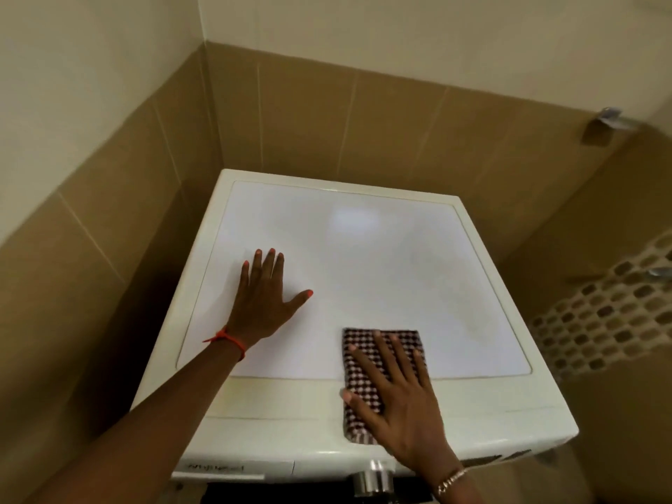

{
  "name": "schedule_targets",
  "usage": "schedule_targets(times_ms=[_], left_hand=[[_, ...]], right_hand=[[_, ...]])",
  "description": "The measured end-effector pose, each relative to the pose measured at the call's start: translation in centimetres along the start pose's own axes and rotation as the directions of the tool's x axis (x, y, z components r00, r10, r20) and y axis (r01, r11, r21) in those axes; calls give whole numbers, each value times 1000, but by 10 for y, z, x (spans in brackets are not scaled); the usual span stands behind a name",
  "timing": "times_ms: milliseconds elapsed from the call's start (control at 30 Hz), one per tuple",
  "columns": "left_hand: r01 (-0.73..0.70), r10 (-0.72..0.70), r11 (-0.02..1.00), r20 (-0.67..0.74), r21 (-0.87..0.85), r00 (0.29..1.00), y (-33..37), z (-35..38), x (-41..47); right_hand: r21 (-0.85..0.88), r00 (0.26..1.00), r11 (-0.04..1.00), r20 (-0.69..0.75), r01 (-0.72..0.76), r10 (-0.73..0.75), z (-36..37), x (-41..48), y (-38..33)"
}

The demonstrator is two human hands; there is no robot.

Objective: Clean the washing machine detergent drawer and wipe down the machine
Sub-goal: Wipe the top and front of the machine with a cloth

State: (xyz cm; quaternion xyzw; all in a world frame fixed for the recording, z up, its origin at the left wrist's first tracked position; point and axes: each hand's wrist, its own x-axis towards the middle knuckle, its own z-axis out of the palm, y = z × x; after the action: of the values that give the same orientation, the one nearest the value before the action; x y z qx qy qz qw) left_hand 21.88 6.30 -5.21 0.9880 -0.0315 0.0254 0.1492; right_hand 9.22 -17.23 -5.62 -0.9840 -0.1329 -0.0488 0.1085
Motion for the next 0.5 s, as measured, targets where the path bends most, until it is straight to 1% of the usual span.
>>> schedule_targets(times_ms=[133, 233, 300, 400, 433, 500], left_hand=[[-44, 44, 998, 3, 35, 999, 1, 6, 25], [-74, 74, 997, -12, 24, 997, 5, 10, 43], [-87, 88, 996, -12, 31, 996, 7, 13, 52], [-89, 89, 996, 6, 28, 996, 8, 20, 60], [-87, 87, 996, 9, 37, 996, 7, 23, 62], [-80, 80, 995, 12, 64, 997, 6, 26, 62]], right_hand=[[-19, 986, 986, 6, -166, 166, 1, 48, 28], [-25, 981, 981, -31, -191, 190, 8, 110, 36], [-22, 989, 989, -14, -144, 144, 12, 143, 32], [-32, 999, 999, 51, -1, 2, 16, 153, 29], [-37, 998, 998, 55, 42, -40, 16, 148, 33], [-50, 994, 992, 1, 112, -113, 14, 133, 46]])
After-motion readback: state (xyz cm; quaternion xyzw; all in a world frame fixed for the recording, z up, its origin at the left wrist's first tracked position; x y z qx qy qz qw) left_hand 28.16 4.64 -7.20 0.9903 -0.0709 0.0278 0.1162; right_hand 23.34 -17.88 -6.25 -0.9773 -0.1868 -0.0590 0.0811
